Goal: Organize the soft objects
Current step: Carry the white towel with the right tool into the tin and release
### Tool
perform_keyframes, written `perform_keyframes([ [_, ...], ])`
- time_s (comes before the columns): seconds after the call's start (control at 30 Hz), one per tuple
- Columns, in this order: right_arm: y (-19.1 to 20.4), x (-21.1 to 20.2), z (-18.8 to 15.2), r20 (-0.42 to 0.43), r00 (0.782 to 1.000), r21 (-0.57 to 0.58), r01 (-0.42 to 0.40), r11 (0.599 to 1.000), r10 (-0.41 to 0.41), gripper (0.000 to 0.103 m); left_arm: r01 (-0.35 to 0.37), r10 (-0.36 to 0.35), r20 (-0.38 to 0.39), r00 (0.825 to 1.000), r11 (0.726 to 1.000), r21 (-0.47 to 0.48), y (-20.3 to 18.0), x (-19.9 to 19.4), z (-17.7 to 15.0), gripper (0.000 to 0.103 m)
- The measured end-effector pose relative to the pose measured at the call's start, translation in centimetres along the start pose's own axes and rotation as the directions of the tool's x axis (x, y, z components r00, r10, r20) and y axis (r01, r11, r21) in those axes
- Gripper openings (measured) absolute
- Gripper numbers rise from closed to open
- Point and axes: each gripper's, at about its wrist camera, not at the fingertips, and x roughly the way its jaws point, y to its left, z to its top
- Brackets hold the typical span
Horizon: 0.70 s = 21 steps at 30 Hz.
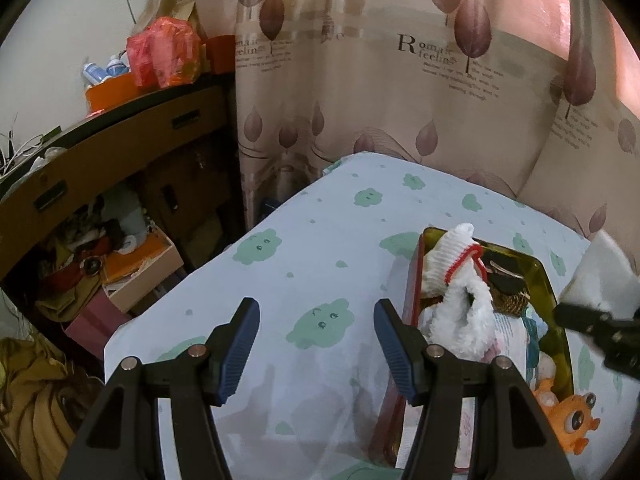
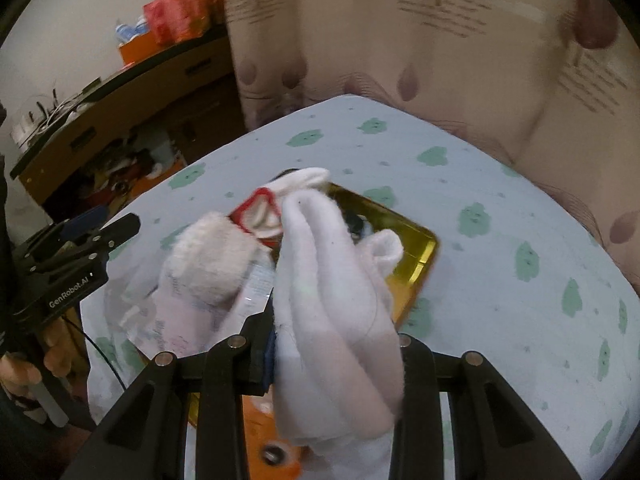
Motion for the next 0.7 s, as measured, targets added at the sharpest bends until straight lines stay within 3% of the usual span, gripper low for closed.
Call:
perform_keyframes([
  [0.27,2.7,2.1,0.1,-0.047,0.998,-0.030,-0.044,0.999,0.042,0.033,-0.005,0.005,-0.006,1.000,1.000,-0.014,0.4,0.2,0.1,0.061],
  [0.63,3.4,3.5,-0.5,-0.098,0.994,-0.023,-0.056,0.998,0.053,0.040,-0.021,0.021,0.000,1.000,1.000,0.002,0.2,0.2,-0.1,0.061],
  [0.7,3.4,3.6,-0.6,-0.099,0.994,-0.011,-0.046,0.999,0.045,0.046,-0.020,0.020,0.001,1.000,1.000,0.006,0.2,0.1,-0.2,0.061],
])
